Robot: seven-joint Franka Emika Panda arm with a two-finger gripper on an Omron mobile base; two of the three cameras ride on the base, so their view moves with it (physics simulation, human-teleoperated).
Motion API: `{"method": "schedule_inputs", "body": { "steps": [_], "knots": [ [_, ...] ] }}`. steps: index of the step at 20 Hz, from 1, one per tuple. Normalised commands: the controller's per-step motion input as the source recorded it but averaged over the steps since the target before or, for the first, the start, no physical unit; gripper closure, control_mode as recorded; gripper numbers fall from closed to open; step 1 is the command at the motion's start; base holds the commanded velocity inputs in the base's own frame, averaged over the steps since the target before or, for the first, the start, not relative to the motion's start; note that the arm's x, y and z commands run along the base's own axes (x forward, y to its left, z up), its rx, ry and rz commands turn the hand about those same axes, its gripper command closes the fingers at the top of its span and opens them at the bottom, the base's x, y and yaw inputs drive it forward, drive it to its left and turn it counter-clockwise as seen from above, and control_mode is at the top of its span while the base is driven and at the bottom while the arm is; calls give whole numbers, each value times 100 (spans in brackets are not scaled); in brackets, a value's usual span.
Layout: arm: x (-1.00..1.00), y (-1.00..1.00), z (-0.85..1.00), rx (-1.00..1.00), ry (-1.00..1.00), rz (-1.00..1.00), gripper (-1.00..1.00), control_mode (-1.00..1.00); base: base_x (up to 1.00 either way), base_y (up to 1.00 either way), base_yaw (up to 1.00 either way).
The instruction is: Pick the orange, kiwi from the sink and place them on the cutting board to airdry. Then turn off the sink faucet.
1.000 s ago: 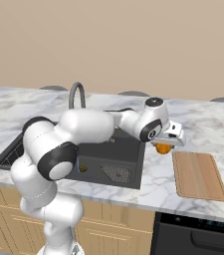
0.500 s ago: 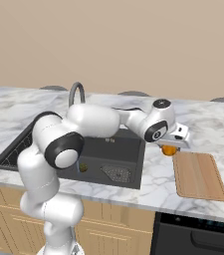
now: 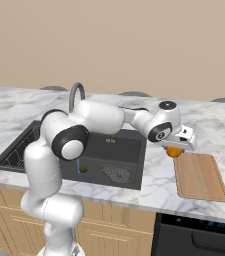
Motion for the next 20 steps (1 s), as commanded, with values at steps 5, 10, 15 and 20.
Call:
{"method": "schedule_inputs", "body": {
  "steps": [5, 10, 15, 20],
  "knots": [
    [9, -7, -13, 1, 2, -1, 100, -100, 0, 0, 0],
    [12, -9, -12, 1, 2, -1, 100, -100, 0, 0, 0],
    [12, -14, -7, 3, 1, 0, 100, -100, 0, 0, 0],
    [12, -16, -6, 4, 0, 0, 100, -100, 0, 0, 0]
  ]
}}
